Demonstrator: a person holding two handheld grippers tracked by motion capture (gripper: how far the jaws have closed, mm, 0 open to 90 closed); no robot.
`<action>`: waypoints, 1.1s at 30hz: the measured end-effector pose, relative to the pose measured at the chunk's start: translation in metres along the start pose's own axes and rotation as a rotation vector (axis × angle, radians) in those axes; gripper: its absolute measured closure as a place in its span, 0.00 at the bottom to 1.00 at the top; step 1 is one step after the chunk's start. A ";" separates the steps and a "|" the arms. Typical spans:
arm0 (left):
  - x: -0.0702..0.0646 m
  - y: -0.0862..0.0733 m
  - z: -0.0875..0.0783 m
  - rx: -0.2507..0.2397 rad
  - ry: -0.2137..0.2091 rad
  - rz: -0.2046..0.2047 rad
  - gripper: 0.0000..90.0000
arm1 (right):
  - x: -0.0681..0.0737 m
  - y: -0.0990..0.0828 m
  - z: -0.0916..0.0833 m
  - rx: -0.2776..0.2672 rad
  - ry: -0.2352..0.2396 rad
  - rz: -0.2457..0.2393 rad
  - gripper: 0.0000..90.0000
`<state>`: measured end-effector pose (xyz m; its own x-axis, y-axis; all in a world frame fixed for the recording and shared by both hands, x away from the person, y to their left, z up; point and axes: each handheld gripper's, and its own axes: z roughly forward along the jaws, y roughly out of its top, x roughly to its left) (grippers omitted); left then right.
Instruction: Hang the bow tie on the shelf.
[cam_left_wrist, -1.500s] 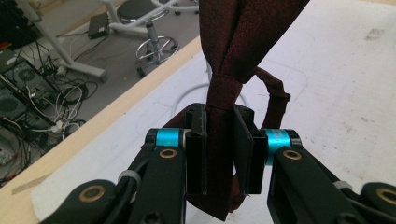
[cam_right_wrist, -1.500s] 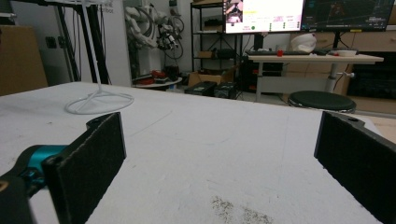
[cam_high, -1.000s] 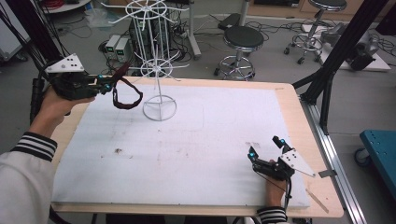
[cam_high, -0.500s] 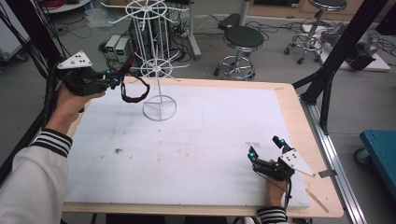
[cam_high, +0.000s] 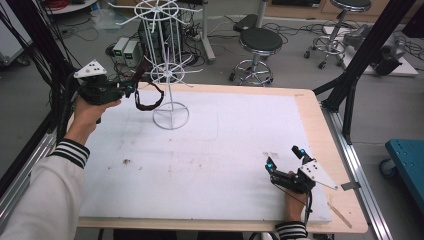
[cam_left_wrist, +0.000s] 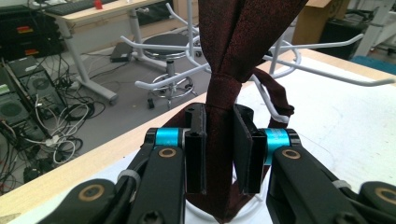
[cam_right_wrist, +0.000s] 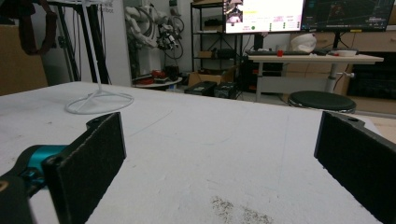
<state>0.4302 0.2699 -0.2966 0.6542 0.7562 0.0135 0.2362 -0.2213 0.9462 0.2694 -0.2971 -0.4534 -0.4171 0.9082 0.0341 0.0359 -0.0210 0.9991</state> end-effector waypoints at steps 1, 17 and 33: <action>0.000 -0.001 0.001 0.003 0.005 0.000 0.84 | 0.000 0.000 0.000 0.001 0.000 -0.001 0.01; -0.006 -0.029 0.024 0.020 0.059 -0.049 0.85 | 0.000 0.000 0.000 0.000 0.000 -0.001 0.02; -0.005 -0.034 0.027 0.026 0.052 -0.071 0.62 | 0.000 0.000 0.000 0.000 0.000 -0.001 0.01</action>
<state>0.4389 0.2571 -0.3376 0.5971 0.8014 -0.0356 0.2992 -0.1813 0.9368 0.2693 -0.2967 -0.4535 -0.4175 0.9081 0.0335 0.0354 -0.0206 0.9992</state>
